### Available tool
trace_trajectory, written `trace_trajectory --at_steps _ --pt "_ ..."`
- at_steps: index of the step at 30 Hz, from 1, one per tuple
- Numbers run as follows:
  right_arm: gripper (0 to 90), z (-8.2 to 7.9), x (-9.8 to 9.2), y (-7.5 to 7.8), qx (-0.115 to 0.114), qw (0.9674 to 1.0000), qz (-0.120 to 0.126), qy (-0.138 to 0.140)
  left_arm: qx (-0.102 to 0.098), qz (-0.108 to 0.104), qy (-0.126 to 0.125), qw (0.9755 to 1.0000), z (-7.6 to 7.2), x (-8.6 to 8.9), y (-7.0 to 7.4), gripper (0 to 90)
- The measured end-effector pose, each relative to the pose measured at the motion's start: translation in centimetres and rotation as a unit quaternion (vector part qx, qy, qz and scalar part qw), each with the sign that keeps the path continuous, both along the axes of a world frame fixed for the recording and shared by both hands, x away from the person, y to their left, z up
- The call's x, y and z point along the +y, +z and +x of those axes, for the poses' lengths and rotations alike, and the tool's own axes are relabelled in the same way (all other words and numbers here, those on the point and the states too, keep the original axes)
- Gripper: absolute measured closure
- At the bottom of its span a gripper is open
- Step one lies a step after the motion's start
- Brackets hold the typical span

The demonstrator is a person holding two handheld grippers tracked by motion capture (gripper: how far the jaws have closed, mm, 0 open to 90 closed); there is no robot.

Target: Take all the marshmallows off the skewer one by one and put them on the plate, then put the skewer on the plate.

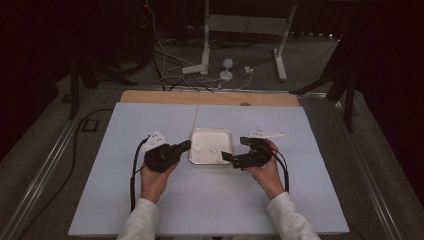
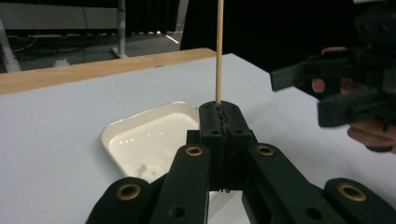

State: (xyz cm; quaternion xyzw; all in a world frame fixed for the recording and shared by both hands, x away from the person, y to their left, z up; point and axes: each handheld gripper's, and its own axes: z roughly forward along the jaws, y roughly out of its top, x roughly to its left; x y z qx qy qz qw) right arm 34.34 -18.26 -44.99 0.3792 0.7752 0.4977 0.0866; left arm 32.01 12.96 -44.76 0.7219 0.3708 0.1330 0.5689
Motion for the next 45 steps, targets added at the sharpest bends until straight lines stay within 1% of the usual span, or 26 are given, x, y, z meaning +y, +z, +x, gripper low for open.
trace_trajectory --at_steps 3,8,11,15,18,19,20,23,27,29,32,34,40,41,45 --pt "0.0 -0.7 -0.8 -0.1 -0.003 1.0 0.003 0.001 0.001 -0.002 -0.002 1.0 0.4 -0.3 0.2 90.0" --pt "0.0 -1.8 -2.2 -0.1 -0.014 0.9999 0.008 -0.005 0.006 -0.001 -0.004 1.0 1.0 -0.8 0.3 90.0" --pt "0.0 -2.4 -3.0 -0.3 -0.015 0.9998 0.005 -0.009 0.011 0.003 -0.003 0.9999 1.3 -1.1 0.2 90.0" --pt "0.0 -3.1 -4.0 -0.4 -0.02 0.9997 0.0 -0.012 0.015 0.003 -0.002 0.9999 1.8 -1.6 0.0 90.0" --pt "0.0 -3.6 -4.8 -0.6 -0.022 0.9996 0.002 -0.016 0.018 0.007 -0.002 0.9998 2.1 -2.1 -0.1 90.0" --pt "0.0 -3.6 -4.8 -0.6 -0.022 0.9996 0.002 -0.016 0.018 0.007 -0.002 0.9998 2.1 -2.1 -0.1 90.0" --pt "0.0 -3.9 -5.3 -0.7 -0.022 0.9995 0.003 -0.022 0.021 0.009 -0.003 0.9997 2.3 -2.4 -0.3 90.0" --pt "0.0 -4.2 -5.8 -0.7 -0.025 0.9994 -0.001 -0.026 0.027 0.009 -0.003 0.9996 2.7 -2.8 -0.6 90.0" --pt "0.0 -4.6 -6.5 -0.6 -0.026 0.9992 0.002 -0.031 0.036 0.013 -0.002 0.9993 3.2 -3.3 -1.3 90.0" --pt "0.0 -4.7 -6.8 -0.6 -0.027 0.9991 0.004 -0.034 0.041 0.02 -0.001 0.999 3.4 -3.6 -1.7 90.0" --pt "0.0 -4.8 -7.0 -0.6 -0.028 0.9989 0.0 -0.037 0.047 0.023 0.001 0.9986 3.6 -3.8 -2.0 90.0" --pt "0.0 -4.9 -7.0 -0.6 -0.028 0.9989 0.0 -0.037 0.055 0.026 0.003 0.9982 3.8 -4.2 -2.4 90.0" --pt "0.0 -5.1 -7.3 -0.4 -0.028 0.9988 0.004 -0.039 0.062 0.029 0.006 0.9976 3.9 -4.9 -3.2 90.0" --pt "0.0 -5.2 -7.3 -0.4 -0.029 0.9988 0.003 -0.04 0.067 0.029 0.007 0.9973 3.9 -5.1 -3.5 90.0" --pt "0.0 -5.2 -7.5 -0.4 -0.028 0.9987 0.004 -0.042 0.079 0.03 0.015 0.9963 4.0 -5.4 -4.2 90.0"
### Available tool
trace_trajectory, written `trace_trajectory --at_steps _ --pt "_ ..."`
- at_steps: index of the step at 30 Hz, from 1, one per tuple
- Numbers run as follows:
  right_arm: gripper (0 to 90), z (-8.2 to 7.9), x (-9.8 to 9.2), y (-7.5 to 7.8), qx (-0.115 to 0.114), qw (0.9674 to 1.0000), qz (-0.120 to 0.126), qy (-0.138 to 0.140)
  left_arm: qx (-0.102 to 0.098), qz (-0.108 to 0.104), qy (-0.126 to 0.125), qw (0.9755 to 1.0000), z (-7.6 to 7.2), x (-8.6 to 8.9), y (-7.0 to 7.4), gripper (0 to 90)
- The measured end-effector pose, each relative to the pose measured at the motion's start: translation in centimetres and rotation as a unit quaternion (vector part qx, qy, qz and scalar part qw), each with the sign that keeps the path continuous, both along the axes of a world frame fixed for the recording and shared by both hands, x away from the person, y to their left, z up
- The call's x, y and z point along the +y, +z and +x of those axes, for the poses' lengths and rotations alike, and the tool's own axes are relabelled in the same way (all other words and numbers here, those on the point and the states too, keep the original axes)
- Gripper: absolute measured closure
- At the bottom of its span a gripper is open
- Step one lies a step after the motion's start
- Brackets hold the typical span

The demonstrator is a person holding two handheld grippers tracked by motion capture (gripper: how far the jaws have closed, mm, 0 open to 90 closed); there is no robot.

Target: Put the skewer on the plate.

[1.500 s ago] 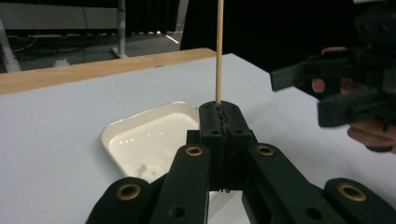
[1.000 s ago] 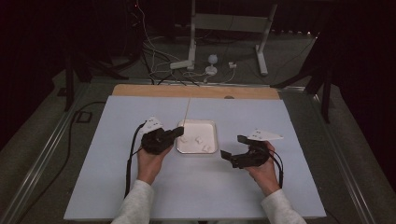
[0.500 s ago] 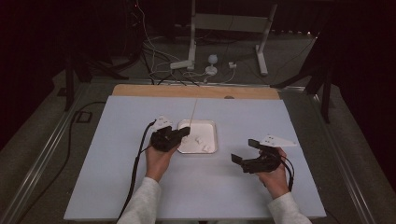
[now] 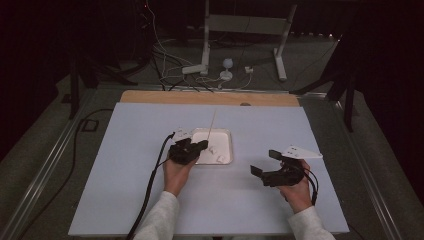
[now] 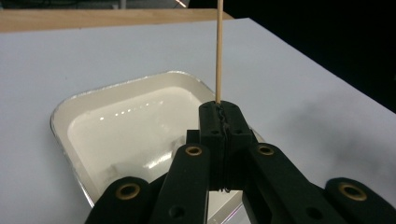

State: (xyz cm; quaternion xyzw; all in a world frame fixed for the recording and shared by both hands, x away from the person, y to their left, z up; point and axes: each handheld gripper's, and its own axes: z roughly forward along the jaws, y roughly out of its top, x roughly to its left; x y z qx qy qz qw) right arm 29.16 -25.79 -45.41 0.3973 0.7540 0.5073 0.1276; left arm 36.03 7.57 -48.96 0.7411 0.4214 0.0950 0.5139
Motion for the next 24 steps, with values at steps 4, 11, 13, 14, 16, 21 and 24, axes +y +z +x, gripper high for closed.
trace_trajectory --at_steps 4,11,13,14,16,21,24 --pt "0.0 0.0 -0.1 -0.1 0.001 1.0 -0.002 -0.004 0.016 -0.001 0.008 0.9998 0.1 -0.1 -0.7 90.0" --pt "0.0 0.0 0.1 -0.1 0.004 1.0 -0.005 -0.003 0.037 0.005 0.018 0.9991 0.2 -0.2 -1.9 90.0" --pt "0.0 0.0 0.1 -0.1 0.004 1.0 -0.006 -0.003 0.044 0.005 0.024 0.9987 0.2 -0.1 -2.2 90.0" --pt "0.0 0.0 0.1 -0.1 0.003 1.0 -0.006 -0.003 0.047 0.006 0.025 0.9986 0.2 -0.1 -2.4 90.0" --pt "0.0 0.0 0.1 -0.1 0.002 1.0 -0.007 -0.003 0.05 0.006 0.026 0.9984 0.3 0.0 -2.6 90.0" --pt "0.0 0.0 0.2 -0.1 0.002 1.0 -0.006 -0.003 0.068 0.005 0.037 0.997 0.2 0.1 -3.3 90.0" --pt "0.0 -0.1 0.2 -0.1 0.001 1.0 -0.008 -0.002 0.075 0.006 0.041 0.9963 0.1 0.1 -3.5 90.0"
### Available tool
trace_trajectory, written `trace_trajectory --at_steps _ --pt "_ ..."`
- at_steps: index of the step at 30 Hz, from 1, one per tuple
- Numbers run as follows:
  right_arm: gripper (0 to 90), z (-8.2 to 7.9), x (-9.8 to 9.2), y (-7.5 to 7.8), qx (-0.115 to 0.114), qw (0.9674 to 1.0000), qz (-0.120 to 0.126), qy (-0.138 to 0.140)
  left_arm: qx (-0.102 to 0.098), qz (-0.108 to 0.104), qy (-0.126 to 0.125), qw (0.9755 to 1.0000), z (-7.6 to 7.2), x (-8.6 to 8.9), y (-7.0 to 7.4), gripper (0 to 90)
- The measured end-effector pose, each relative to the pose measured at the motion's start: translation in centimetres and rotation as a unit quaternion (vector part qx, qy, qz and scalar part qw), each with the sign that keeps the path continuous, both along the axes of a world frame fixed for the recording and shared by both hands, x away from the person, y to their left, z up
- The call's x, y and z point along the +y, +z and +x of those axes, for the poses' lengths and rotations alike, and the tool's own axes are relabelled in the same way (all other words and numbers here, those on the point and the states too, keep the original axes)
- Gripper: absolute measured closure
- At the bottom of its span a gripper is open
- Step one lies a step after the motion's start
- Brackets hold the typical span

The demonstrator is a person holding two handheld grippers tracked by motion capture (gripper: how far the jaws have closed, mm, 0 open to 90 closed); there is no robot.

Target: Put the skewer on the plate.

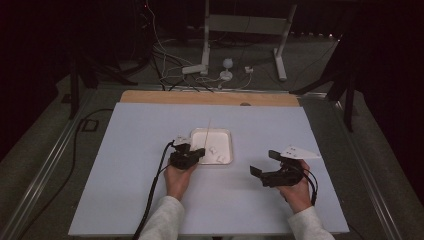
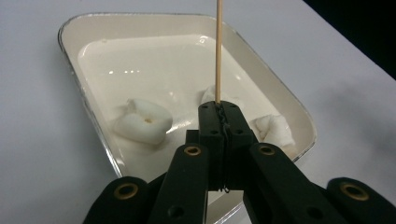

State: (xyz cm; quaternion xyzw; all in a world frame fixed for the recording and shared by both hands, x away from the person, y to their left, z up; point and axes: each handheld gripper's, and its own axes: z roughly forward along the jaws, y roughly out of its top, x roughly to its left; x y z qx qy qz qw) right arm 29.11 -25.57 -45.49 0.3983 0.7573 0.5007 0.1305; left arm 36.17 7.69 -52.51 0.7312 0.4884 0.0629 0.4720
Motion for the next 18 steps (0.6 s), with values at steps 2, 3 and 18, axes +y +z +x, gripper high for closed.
trace_trajectory --at_steps 2,3,18 --pt "0.0 -0.04 0.06 0.03 -0.001 1.0 -0.001 0.0 0.004 -0.002 0.002 1.0 -0.03 -0.04 -0.12 90.0" --pt "0.0 -0.04 0.09 0.03 -0.001 1.0 -0.001 0.0 0.006 0.0 0.003 1.0 -0.05 -0.06 -0.17 90.0" --pt "0.0 -0.05 0.32 -0.01 -0.001 1.0 -0.002 0.003 -0.011 -0.007 0.019 0.9997 -0.32 0.12 0.54 53.5"
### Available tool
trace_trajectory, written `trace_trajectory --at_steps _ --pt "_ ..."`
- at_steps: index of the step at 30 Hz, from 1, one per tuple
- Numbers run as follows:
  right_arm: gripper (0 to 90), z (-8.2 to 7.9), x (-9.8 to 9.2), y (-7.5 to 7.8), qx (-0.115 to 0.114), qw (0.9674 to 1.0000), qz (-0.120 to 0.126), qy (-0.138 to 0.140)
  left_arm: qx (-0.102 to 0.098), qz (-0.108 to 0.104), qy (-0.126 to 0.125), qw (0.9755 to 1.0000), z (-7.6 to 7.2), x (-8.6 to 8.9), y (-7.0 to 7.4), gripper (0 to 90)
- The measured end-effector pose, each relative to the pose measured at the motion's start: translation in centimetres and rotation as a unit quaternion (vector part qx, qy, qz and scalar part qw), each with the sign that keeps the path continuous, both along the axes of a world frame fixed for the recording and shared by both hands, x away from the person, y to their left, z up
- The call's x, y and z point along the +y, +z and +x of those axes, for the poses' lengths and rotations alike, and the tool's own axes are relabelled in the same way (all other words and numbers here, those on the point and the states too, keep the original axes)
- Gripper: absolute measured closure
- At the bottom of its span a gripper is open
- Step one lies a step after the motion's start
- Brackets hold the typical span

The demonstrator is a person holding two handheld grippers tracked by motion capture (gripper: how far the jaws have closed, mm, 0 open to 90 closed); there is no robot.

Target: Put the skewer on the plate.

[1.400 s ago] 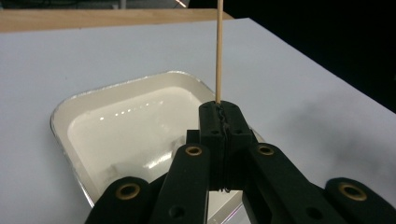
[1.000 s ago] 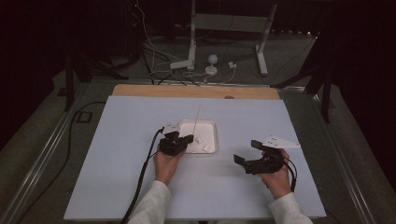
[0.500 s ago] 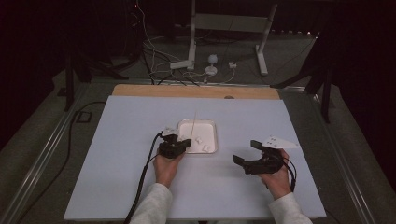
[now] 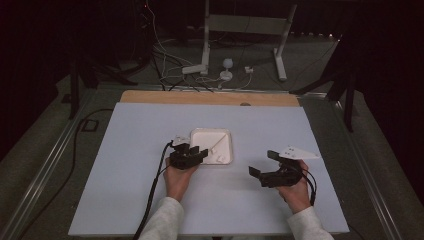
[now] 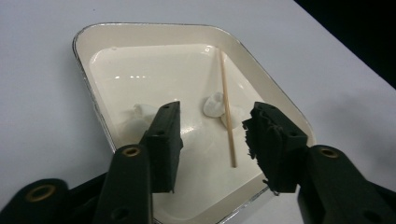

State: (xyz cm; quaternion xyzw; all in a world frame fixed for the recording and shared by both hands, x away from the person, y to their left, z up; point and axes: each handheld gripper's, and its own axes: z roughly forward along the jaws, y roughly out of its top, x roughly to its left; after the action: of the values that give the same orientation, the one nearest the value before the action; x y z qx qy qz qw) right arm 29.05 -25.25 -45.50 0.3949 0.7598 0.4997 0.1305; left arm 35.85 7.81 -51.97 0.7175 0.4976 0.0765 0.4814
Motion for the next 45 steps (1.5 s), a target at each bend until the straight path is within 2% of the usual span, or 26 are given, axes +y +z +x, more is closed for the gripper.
trace_trajectory --at_steps 1,5,7,9,12,15,19,21,25,29,32,38,43,45 --pt "0.0 0.0 0.0 0.0 0.0 1.0 0.001 0.0 0.0 0.0 0.0 1.0 0.0 0.0 0.0 52.0" --pt "0.0 0.0 0.0 0.0 0.0 1.0 0.0 -0.001 -0.011 -0.023 -0.005 0.9997 -0.2 0.3 0.6 39.3" --pt "0.0 0.0 0.0 0.0 0.001 1.0 0.0 -0.001 -0.016 -0.02 -0.006 0.9997 -0.3 0.4 0.8 33.5" --pt "0.0 0.0 -0.1 0.0 0.0 1.0 0.001 -0.002 -0.028 -0.026 -0.006 0.9993 -0.6 0.9 1.5 28.1" --pt "0.0 0.0 -0.1 0.0 0.0 1.0 0.002 -0.002 -0.037 -0.03 -0.004 0.9988 -0.8 1.4 2.1 23.3" --pt "0.0 -0.1 -0.2 0.0 -0.001 1.0 0.004 -0.002 -0.058 -0.033 0.0 0.9978 -1.4 2.7 3.6 19.4" --pt "0.0 -0.2 -0.3 0.0 -0.001 1.0 0.004 -0.002 -0.068 -0.042 -0.004 0.9968 -2.0 3.8 4.6 15.8" --pt "0.0 -0.2 -0.3 -0.1 -0.002 1.0 0.005 -0.002 -0.081 -0.04 -0.003 0.9959 -2.5 5.0 5.3 13.4" --pt "0.0 -0.3 -0.4 -0.1 -0.004 1.0 0.005 -0.004 -0.091 -0.036 -0.004 0.9952 -3.0 6.1 5.9 8.7" --pt "0.0 -0.5 -0.6 -0.1 -0.006 1.0 0.005 -0.006 -0.103 -0.054 -0.009 0.9931 -3.8 7.7 6.6 2.2" --pt "0.0 -0.7 -0.9 -0.1 -0.009 0.9999 0.006 -0.008 -0.111 -0.056 -0.001 0.9922 -4.3 8.3 6.8 0.6" --pt "0.0 -1.1 -1.6 -0.3 -0.015 0.9997 0.015 -0.015 -0.129 -0.041 0.012 0.9907 -5.7 10.1 6.9 0.6" --pt "0.0 -1.4 -2.0 -0.7 -0.019 0.9994 0.02 -0.02 -0.146 -0.043 0.017 0.9882 -6.6 11.6 6.7 0.5" --pt "0.0 -1.5 -2.2 -0.8 -0.023 0.9993 0.02 -0.022 -0.152 -0.035 0.02 0.9875 -7.1 12.3 6.5 0.5"
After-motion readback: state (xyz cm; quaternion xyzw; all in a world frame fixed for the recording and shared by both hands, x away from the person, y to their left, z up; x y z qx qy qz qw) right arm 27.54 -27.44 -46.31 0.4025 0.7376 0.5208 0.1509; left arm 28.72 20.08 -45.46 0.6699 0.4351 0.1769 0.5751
